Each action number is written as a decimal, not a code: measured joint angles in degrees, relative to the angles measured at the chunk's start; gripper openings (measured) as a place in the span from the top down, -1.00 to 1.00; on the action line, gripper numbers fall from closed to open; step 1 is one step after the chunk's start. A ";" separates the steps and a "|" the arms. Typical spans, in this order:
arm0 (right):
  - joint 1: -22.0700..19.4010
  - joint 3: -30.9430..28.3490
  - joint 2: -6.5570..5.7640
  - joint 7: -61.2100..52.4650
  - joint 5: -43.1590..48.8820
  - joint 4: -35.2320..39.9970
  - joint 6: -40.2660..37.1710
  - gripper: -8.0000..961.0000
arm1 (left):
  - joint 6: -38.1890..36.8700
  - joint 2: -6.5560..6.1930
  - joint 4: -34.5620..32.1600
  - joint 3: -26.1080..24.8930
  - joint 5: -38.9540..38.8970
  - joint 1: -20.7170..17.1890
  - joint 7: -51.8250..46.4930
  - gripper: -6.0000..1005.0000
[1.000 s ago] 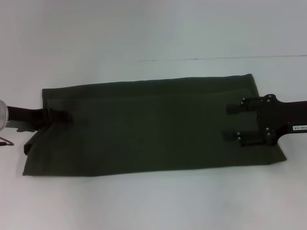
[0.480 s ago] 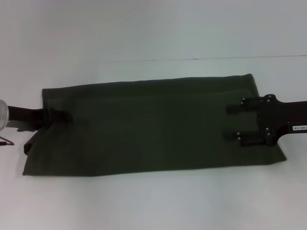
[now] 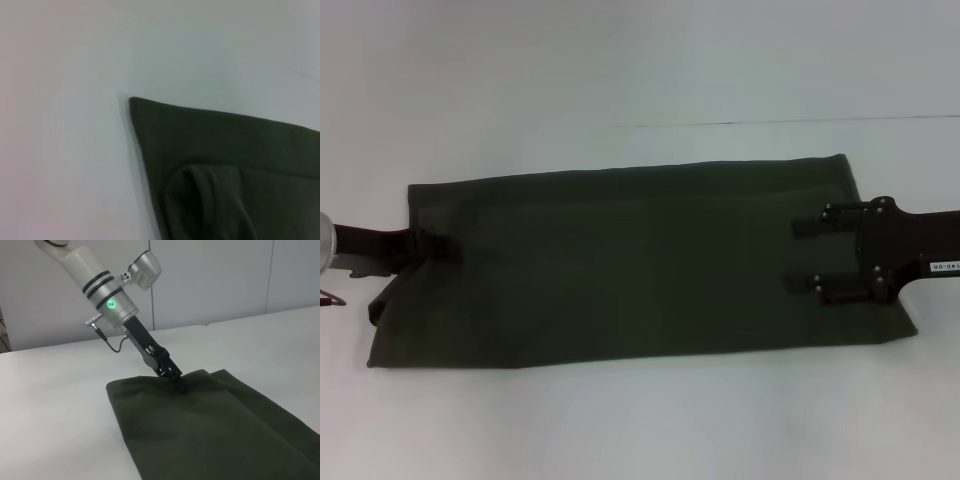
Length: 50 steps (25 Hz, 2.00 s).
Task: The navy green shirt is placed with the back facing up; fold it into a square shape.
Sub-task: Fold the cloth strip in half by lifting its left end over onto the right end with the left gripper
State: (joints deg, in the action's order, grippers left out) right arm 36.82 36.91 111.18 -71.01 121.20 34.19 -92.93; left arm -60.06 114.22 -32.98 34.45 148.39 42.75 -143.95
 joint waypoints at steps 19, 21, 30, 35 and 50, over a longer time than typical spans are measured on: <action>0.00 0.00 0.00 0.09 0.00 0.00 0.03 -0.60 | -0.54 0.10 0.02 1.70 0.10 0.17 0.66 0.57; 0.00 0.00 0.00 0.09 0.00 0.00 0.03 -0.60 | -0.56 0.11 0.02 1.69 0.09 0.16 0.67 0.67; 0.00 0.00 0.00 0.04 0.00 0.00 0.03 -0.60 | -0.66 0.23 0.08 2.70 0.05 0.29 0.69 0.83; 0.00 0.00 0.00 0.12 0.00 0.00 0.03 -0.60 | -0.70 0.23 0.11 2.97 -0.19 0.32 0.69 0.83; -0.09 0.00 0.00 0.25 0.00 0.00 0.08 -0.60 | -1.36 0.29 0.11 3.08 -0.33 0.61 1.72 0.79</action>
State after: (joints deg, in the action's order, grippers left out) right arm 36.73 36.91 111.18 -70.76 121.20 34.19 -92.84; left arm -61.42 114.51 -32.87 37.53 148.06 43.36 -142.22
